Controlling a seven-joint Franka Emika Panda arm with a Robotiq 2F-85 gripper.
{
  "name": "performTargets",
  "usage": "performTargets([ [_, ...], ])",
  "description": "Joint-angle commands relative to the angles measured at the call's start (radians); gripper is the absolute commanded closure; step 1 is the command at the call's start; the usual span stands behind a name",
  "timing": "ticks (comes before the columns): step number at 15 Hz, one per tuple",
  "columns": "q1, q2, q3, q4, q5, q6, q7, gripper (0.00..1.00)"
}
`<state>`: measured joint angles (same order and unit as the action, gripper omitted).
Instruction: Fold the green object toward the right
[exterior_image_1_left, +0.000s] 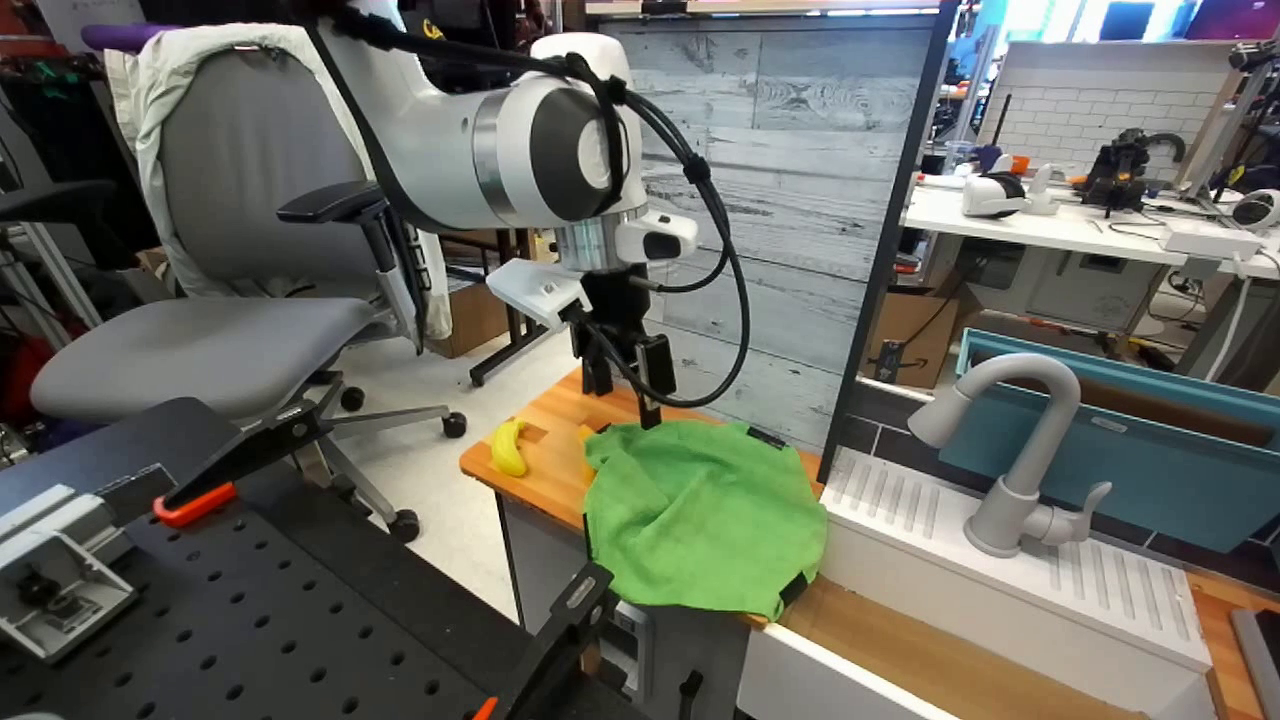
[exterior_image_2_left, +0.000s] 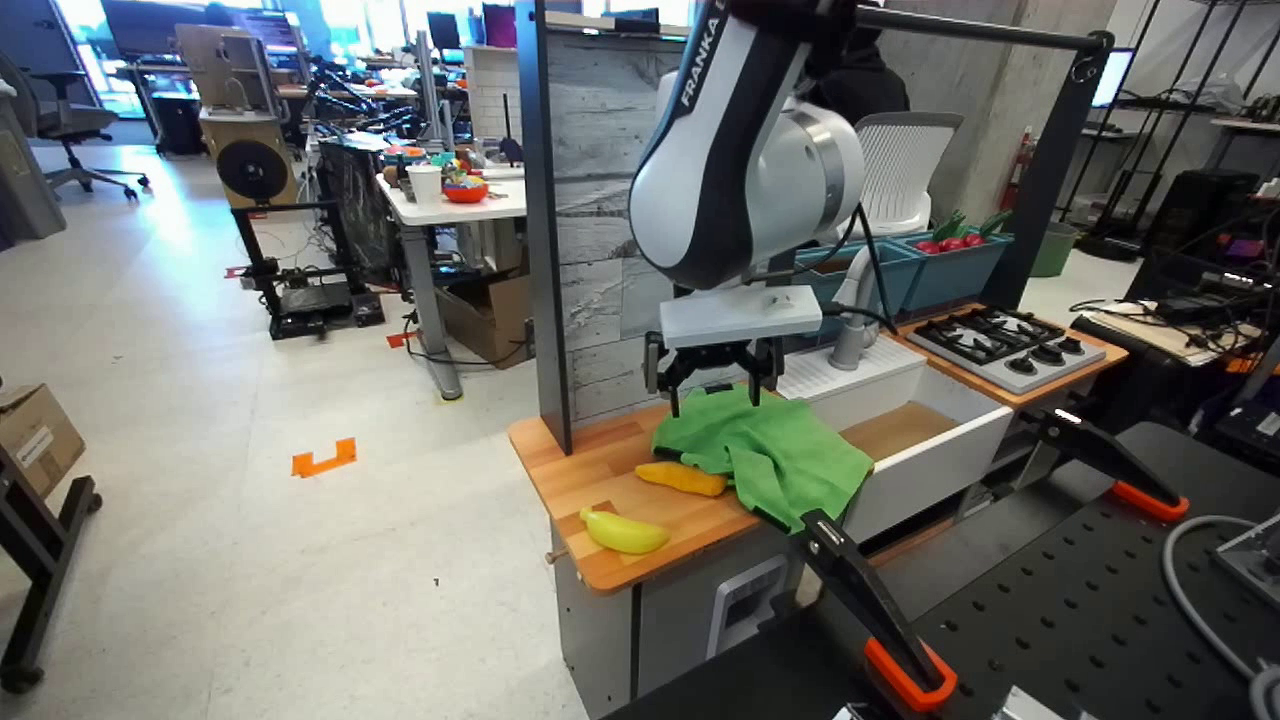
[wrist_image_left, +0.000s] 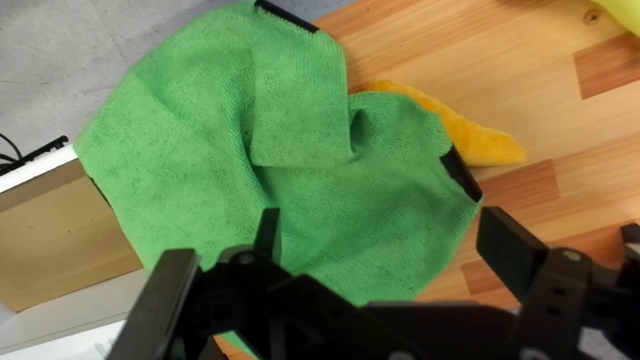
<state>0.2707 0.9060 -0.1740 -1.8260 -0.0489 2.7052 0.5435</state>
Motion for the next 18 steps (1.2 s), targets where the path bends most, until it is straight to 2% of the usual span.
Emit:
performTargets([
  [1,0.038,0.098,-0.028,0.114,0.006,-0.065,0.016,0.00],
  [6,0.086,0.182,-0.036,0.182,-0.009,-0.097,0.029,0.00],
  [7,0.099,0.193,-0.038,0.189,-0.010,-0.091,0.034,0.24],
  [9,0.125,0.213,-0.045,0.205,-0.013,-0.089,0.045,0.34],
  [12,0.153,0.236,-0.054,0.227,-0.014,-0.095,0.063,0.60],
  [16,0.164,0.243,-0.060,0.247,-0.023,-0.118,0.070,0.88],
  [18,0.166,0.243,-0.061,0.249,-0.025,-0.120,0.075,0.99],
])
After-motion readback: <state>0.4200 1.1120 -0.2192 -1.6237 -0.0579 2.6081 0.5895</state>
